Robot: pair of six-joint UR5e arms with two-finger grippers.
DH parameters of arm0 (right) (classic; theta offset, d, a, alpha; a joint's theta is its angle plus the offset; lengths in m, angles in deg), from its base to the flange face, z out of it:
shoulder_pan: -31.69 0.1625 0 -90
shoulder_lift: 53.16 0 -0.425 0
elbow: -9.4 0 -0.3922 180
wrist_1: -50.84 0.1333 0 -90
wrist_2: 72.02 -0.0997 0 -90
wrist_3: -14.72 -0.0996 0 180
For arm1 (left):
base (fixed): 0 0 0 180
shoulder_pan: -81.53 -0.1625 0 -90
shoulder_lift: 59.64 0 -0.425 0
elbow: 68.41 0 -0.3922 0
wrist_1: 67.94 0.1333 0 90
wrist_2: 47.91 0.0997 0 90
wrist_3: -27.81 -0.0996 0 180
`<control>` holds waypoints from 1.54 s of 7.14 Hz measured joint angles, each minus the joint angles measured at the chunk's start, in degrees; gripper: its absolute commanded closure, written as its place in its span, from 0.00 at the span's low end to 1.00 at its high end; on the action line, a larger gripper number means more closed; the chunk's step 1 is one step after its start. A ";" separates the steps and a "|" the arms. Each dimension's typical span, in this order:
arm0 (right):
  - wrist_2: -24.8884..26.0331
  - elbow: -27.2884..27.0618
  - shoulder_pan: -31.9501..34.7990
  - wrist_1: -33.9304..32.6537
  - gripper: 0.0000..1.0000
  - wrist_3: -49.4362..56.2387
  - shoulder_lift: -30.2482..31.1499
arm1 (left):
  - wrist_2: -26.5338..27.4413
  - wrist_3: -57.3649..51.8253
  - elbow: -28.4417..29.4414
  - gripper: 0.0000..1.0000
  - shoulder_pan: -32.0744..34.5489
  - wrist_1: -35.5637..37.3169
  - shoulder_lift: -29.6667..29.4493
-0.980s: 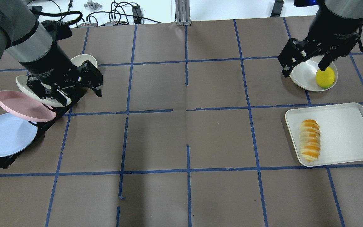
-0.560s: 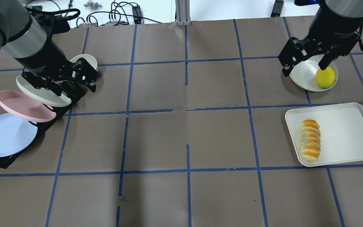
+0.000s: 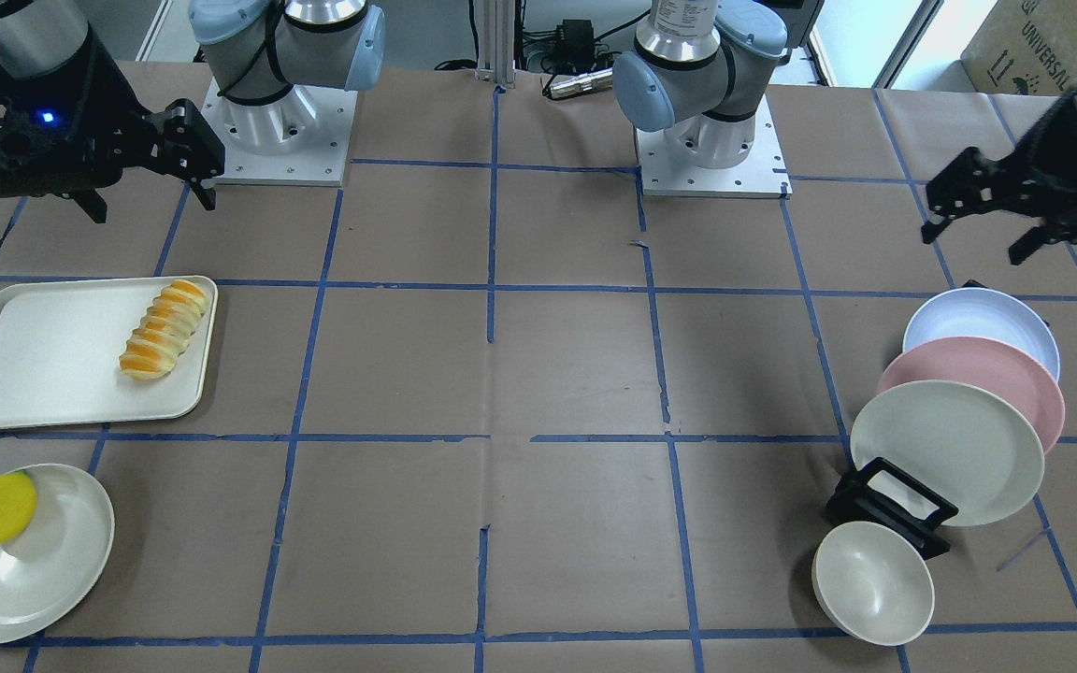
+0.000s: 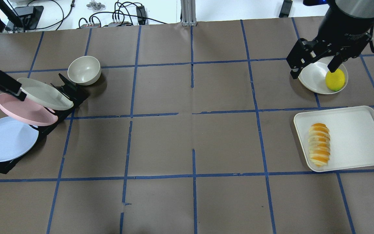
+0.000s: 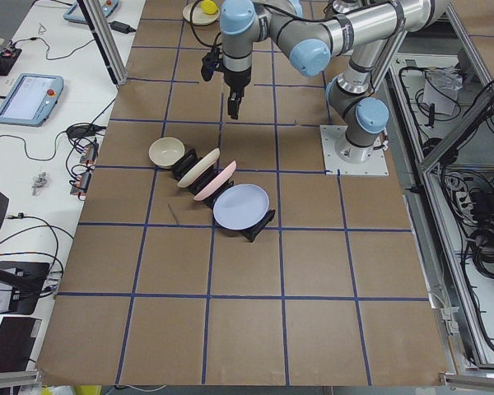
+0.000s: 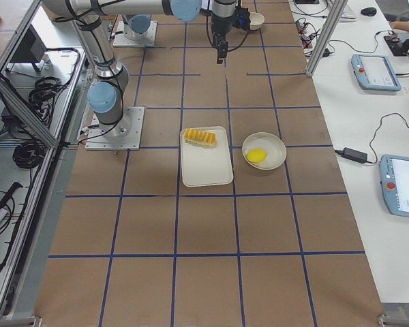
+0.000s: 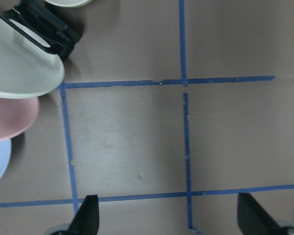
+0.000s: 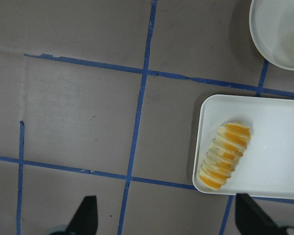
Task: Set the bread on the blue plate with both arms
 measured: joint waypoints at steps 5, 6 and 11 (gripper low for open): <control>1.30 -18.22 -16.60 -17.20 0.00 -0.84 -2.17 | -3.05 -30.38 8.45 0.00 -14.35 11.61 -19.08; 1.45 -22.91 -17.84 -21.03 0.00 -2.29 -1.76 | -3.13 -31.50 9.77 0.00 -14.95 12.60 -21.68; 1.84 -32.63 -18.60 -36.11 0.00 -10.84 -5.27 | -2.98 -32.14 10.72 0.00 -15.35 12.54 -31.43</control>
